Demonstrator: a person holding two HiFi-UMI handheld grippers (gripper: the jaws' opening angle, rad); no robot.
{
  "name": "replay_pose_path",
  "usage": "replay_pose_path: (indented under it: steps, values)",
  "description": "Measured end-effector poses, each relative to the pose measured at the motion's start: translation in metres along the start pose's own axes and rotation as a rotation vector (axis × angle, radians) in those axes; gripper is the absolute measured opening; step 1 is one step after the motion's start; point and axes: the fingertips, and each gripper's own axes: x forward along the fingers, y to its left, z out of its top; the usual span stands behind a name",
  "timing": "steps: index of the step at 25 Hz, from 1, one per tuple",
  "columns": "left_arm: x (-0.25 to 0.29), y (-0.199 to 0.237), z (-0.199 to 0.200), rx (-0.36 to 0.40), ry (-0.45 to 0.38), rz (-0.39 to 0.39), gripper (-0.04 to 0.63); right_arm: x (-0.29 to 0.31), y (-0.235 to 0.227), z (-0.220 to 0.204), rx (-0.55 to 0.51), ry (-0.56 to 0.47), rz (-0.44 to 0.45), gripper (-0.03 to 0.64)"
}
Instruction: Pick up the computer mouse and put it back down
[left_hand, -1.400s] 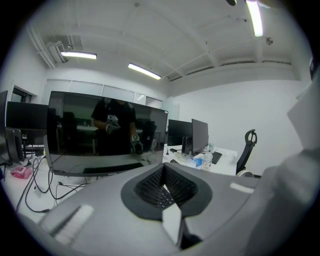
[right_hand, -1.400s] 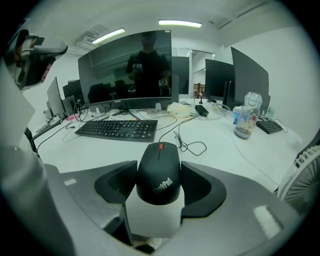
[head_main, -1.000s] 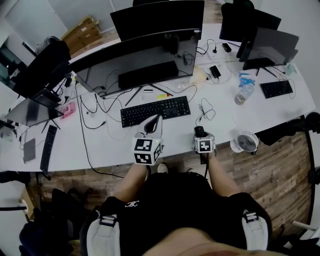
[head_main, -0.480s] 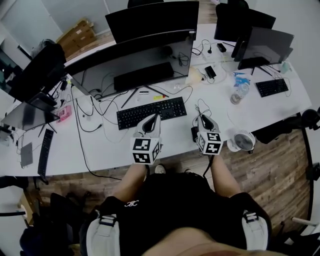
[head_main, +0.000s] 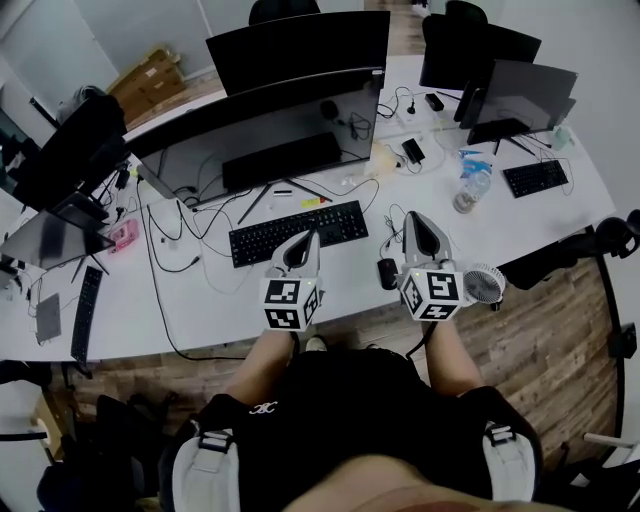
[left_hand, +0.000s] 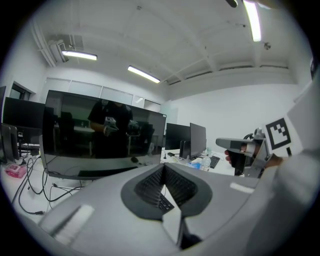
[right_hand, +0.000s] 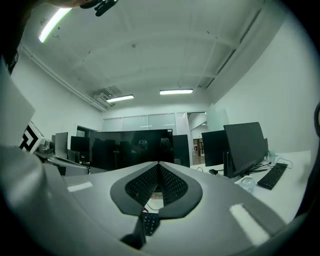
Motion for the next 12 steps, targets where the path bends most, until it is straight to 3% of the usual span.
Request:
replay_pose_path:
  steps: [12]
  values:
    - [-0.0016,0.0043,-0.0004,-0.007,-0.004,-0.014,0.053,-0.0016,0.007,-0.0058,-0.008,0.03,-0.008,0.005]
